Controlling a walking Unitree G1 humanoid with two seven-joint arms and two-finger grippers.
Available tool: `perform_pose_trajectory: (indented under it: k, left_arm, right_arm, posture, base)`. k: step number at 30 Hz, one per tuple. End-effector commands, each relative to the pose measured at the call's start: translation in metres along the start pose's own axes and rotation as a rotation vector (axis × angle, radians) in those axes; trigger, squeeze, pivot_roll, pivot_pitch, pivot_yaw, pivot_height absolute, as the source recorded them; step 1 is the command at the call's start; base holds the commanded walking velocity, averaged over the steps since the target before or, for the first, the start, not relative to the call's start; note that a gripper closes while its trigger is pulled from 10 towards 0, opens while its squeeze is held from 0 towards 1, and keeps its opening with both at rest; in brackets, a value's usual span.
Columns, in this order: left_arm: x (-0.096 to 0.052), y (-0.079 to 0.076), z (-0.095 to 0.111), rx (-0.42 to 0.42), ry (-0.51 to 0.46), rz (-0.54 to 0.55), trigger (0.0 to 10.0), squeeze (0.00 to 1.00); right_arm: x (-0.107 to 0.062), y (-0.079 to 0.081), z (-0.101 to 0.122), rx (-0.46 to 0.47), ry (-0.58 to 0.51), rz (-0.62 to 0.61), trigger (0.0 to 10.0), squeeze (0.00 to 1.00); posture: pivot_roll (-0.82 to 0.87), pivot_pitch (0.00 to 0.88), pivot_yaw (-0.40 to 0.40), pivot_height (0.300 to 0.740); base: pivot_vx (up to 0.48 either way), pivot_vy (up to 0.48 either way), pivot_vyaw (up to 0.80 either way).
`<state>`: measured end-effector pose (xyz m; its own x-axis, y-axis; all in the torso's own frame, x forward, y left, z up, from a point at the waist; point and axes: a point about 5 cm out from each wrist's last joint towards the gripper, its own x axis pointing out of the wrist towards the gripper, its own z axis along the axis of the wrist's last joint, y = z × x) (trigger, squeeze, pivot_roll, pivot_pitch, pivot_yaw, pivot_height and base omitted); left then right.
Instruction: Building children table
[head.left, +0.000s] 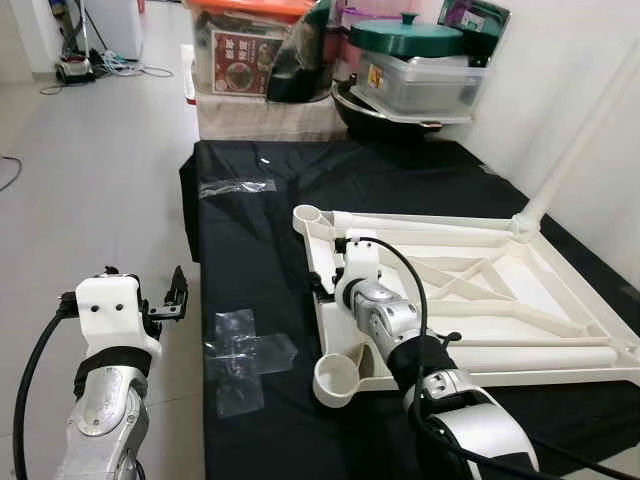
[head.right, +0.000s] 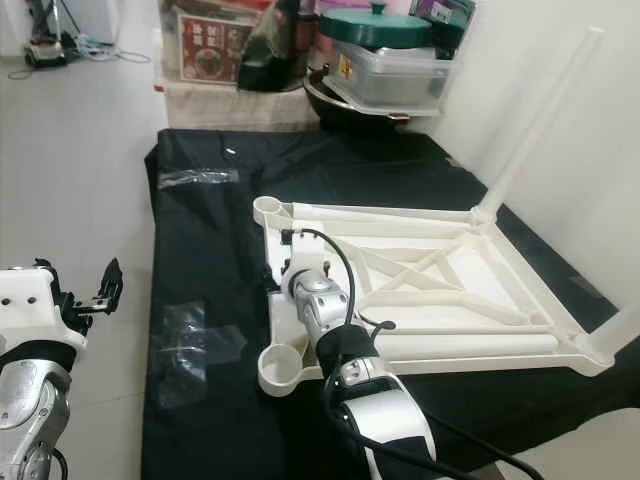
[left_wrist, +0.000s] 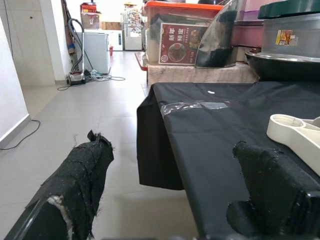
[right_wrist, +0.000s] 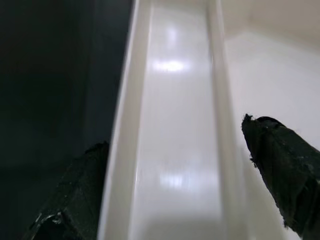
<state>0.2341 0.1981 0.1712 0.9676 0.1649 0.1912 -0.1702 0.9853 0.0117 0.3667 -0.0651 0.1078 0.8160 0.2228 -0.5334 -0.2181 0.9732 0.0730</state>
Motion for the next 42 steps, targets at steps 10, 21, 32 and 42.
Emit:
perform_pose_trajectory:
  k: [10, 21, 32, 42]
  left_arm:
    - [-0.001, 0.000, -0.004, 0.003, 0.013, 0.016, 10.0, 0.00]
    - [0.000, -0.002, -0.005, 0.002, 0.011, 0.015, 10.0, 0.00]
    - [0.001, -0.003, -0.006, 0.000, 0.011, 0.015, 10.0, 0.00]
    - [0.002, -0.004, -0.007, 0.003, 0.007, 0.017, 10.0, 0.00]
  right_arm:
    - [-0.002, -0.004, 0.002, 0.011, -0.019, -0.055, 10.0, 0.00]
    - [0.000, 0.008, -0.014, -0.017, 0.081, 0.015, 10.0, 0.00]
    - [-0.002, 0.027, -0.024, 0.083, 0.185, 0.196, 10.0, 0.00]
    - [-0.009, 0.050, -0.015, -0.162, 0.068, 0.353, 10.0, 0.00]
  posture:
    - [0.14, 0.000, -0.156, 0.740]
    - [0.15, 0.000, -0.165, 0.740]
    - [0.14, 0.000, -0.172, 0.740]
    - [0.14, 0.000, -0.179, 0.740]
  base:
    - [0.000, 0.000, 0.00]
    - [0.000, 0.000, 0.00]
    - [0.000, 0.000, 0.00]
    - [0.000, 0.000, 0.00]
